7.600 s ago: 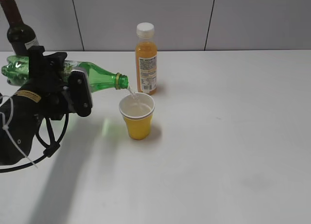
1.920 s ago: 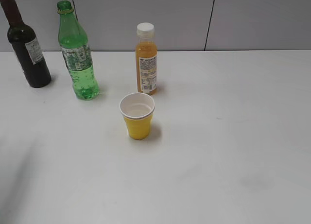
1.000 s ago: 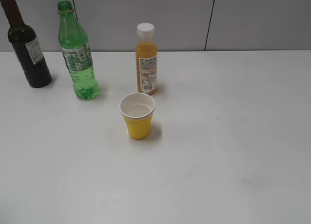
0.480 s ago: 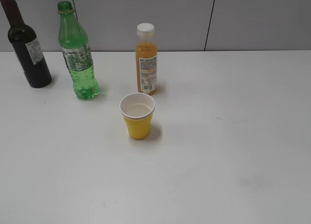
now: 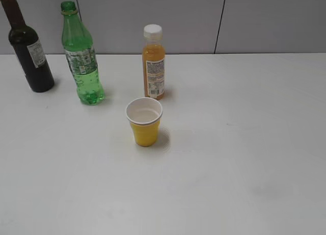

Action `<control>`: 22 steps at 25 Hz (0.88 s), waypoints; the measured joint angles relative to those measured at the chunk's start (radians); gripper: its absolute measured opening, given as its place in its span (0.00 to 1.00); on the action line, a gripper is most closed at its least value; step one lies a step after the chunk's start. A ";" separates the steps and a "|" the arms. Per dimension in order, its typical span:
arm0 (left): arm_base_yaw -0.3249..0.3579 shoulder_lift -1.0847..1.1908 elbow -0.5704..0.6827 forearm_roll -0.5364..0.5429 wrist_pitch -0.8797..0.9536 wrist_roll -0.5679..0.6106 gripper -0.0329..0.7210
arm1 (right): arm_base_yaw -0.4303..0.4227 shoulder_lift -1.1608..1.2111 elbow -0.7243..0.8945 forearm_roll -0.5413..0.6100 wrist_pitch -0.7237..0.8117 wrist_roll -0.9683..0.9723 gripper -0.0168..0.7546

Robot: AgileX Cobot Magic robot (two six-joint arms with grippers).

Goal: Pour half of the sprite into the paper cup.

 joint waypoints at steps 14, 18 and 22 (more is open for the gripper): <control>0.000 -0.007 0.043 -0.001 -0.108 0.002 0.83 | 0.000 0.000 0.000 0.001 -0.001 0.000 0.79; 0.000 -0.007 0.043 -0.001 -0.108 0.002 0.83 | 0.000 0.000 0.000 0.001 -0.001 0.000 0.79; 0.000 -0.007 0.043 -0.001 -0.108 0.002 0.83 | 0.000 0.000 0.000 0.001 -0.001 0.000 0.79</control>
